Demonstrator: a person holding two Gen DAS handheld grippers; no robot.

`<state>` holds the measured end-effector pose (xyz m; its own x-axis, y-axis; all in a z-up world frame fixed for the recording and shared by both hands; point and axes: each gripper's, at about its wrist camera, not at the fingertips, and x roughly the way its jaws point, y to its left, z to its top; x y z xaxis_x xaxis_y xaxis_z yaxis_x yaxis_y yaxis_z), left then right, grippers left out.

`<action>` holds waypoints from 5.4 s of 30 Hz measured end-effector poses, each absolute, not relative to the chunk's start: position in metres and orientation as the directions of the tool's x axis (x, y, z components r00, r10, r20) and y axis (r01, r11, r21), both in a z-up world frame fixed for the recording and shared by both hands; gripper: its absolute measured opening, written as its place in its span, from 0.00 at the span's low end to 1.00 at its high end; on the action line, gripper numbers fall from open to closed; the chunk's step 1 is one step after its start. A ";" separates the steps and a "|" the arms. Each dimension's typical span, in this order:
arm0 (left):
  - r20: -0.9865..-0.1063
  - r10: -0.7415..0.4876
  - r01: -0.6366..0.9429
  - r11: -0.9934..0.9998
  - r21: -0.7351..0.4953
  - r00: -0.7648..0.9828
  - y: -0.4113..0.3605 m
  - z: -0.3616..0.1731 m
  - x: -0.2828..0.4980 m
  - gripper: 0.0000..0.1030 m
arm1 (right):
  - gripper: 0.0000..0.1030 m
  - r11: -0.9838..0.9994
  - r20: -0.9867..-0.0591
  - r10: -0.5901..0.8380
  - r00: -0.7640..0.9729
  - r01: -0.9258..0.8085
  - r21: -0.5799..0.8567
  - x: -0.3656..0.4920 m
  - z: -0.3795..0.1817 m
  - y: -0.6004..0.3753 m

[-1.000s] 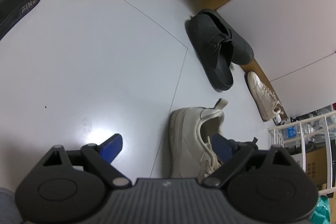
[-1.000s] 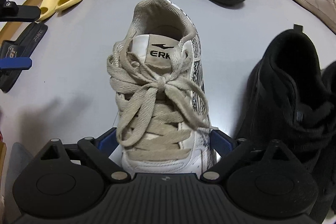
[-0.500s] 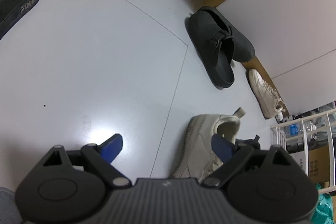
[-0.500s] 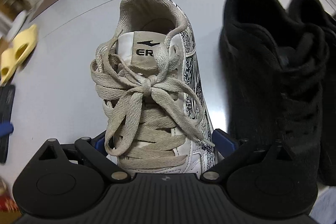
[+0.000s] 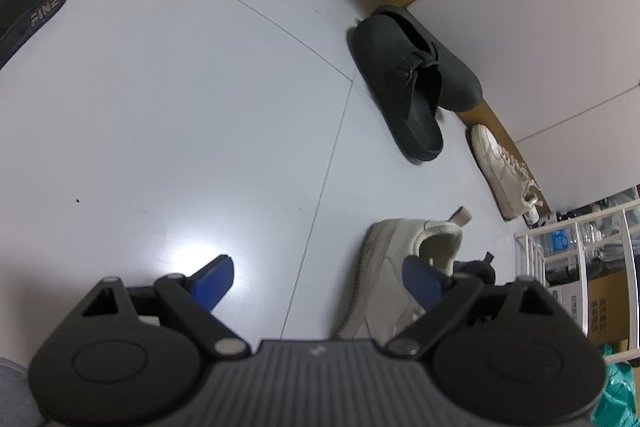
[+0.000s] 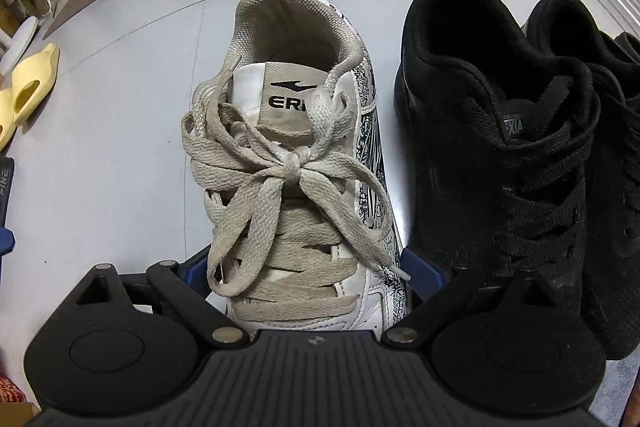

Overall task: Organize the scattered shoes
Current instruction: 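Push the white sneaker with the right tool beside the black sneakers, then release the white sneaker and raise both tools away from the shoe row, then close the left tool on the laces of the white sneaker by the rack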

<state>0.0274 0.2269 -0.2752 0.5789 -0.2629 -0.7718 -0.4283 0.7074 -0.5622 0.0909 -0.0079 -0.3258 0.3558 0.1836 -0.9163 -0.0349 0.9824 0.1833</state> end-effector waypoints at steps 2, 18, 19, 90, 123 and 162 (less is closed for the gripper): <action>-0.773 -0.261 -0.431 0.707 -0.561 0.578 0.227 -0.276 0.028 0.90 | 0.95 0.981 -0.916 0.192 0.352 -0.032 0.193 0.092 -0.326 -0.010; -0.790 -0.312 -0.405 0.725 -0.557 0.527 0.205 -0.292 0.041 0.90 | 0.96 0.951 -0.943 0.177 0.282 -0.295 0.091 0.090 -0.249 -0.028; -0.791 -0.312 -0.404 0.727 -0.556 0.526 0.205 -0.292 0.041 0.90 | 0.96 0.950 -0.943 0.173 0.284 -0.300 0.084 0.091 -0.240 -0.034; -0.817 -0.279 -0.053 0.934 -0.352 0.505 -0.046 0.070 0.153 0.92 | 0.93 0.973 -0.744 0.219 0.632 -0.199 0.117 0.059 0.040 -0.348; -0.781 -0.452 0.284 0.890 -0.358 0.432 -0.151 -0.134 0.416 0.87 | 0.93 0.956 -0.718 0.252 0.648 -0.054 0.287 0.176 -0.099 -0.376; -0.933 -0.231 0.296 0.944 -0.146 0.277 -0.255 -0.298 0.644 0.34 | 0.92 0.975 -0.795 0.172 0.582 0.014 0.221 0.232 -0.211 -0.474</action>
